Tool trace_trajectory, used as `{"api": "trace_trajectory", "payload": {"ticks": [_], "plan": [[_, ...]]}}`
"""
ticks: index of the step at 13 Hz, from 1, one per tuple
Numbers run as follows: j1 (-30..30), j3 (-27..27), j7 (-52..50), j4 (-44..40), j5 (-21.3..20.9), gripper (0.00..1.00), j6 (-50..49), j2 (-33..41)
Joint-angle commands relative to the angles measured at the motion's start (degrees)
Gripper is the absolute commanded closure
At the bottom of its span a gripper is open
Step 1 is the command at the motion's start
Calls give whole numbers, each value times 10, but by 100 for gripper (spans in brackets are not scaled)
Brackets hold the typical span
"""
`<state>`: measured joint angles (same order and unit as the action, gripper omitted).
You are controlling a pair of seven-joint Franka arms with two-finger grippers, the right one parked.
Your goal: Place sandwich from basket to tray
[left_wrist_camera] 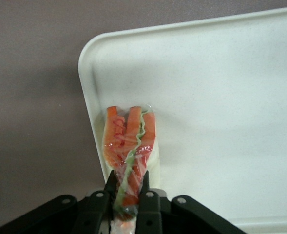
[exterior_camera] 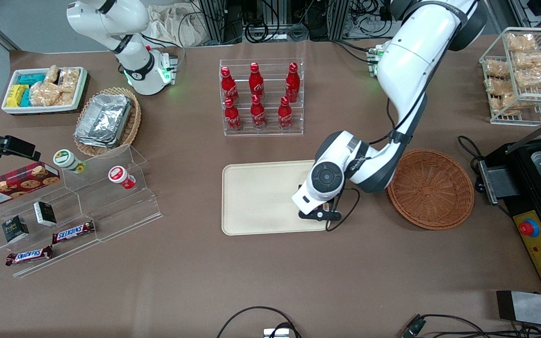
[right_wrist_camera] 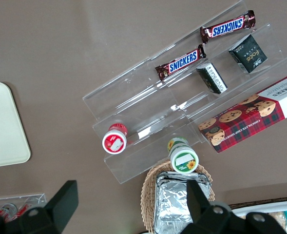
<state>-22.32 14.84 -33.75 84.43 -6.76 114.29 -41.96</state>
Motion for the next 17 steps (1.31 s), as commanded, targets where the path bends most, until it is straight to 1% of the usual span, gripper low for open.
{"api": "trace_trajectory", "payload": {"ticks": [1, 3, 5, 6, 7, 8, 10, 11, 12, 14, 15, 16, 17], "plan": [[-4, -5, -21, -21, -8, 0, -4, -4], [-1, -5, -23, -23, -8, 0, -7, 17], [10, -10, -23, -22, -9, 0, -14, 59], [27, -11, -18, -12, -8, 0, -35, 88], [36, -10, -15, 1, -3, 0, -93, 120], [47, -10, -14, 19, 2, 0, -110, 153], [86, -7, -12, 90, 8, 0, -105, 226], [91, -8, -4, 128, 13, 0, -99, 264], [103, -9, 20, 160, 17, 0, -97, 297], [143, -10, 95, 220, 47, 0, -97, 365], [166, -11, 132, 251, 51, 0, -97, 399], [195, -10, 166, 271, 56, 0, -100, 425], [217, -11, 194, 273, 66, 0, -109, 437]]}}
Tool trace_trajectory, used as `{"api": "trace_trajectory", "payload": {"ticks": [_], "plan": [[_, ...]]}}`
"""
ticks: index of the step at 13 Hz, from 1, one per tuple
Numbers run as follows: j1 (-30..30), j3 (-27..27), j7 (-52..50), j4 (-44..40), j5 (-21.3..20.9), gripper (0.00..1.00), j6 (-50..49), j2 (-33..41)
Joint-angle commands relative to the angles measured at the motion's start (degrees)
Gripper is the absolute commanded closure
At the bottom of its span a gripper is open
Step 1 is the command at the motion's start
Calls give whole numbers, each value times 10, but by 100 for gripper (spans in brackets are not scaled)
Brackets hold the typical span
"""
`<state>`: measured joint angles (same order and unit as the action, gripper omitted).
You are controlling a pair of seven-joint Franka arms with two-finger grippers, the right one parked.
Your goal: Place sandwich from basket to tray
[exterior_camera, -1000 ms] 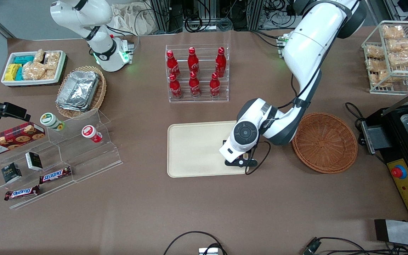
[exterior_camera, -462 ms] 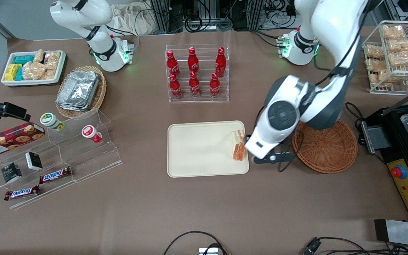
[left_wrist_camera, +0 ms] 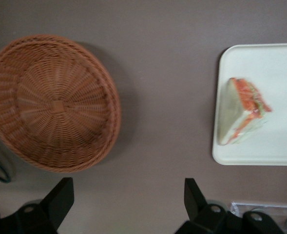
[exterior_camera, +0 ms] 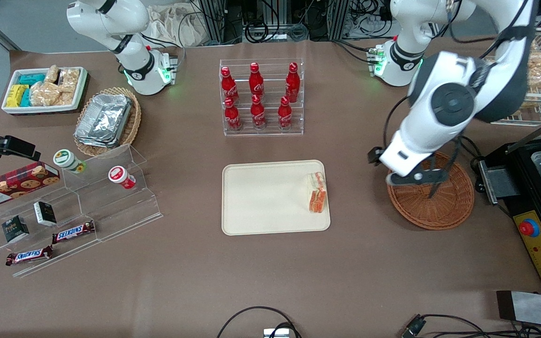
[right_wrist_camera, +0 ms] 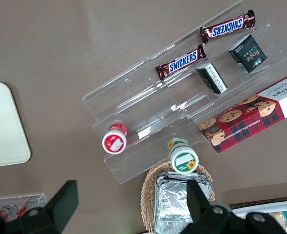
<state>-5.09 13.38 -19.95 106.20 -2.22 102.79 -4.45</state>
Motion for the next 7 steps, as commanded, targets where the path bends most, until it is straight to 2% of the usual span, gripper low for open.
{"api": "trace_trajectory", "payload": {"ticks": [1, 5, 7], "plan": [[67, 2, 66, 47, 26, 0, -20, 65], [119, -23, 158, 9, 17, 0, -67, 73], [126, -28, 203, -57, 13, 0, -94, 34]]}}
